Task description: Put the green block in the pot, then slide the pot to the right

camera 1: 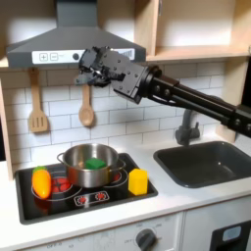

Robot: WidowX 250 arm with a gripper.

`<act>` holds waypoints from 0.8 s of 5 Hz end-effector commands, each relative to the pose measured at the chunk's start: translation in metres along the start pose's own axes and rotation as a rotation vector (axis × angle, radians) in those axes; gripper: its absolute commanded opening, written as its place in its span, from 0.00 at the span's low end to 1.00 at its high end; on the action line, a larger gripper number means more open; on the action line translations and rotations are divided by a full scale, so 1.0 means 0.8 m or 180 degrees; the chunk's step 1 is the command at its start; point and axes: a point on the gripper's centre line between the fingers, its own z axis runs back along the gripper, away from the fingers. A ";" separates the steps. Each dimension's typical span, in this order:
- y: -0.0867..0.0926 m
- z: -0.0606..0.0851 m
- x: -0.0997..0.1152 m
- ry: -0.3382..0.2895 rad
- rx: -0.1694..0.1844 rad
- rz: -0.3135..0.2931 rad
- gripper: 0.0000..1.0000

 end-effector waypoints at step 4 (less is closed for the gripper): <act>0.000 0.010 0.051 -0.0526 0.0143 0.0088 0.00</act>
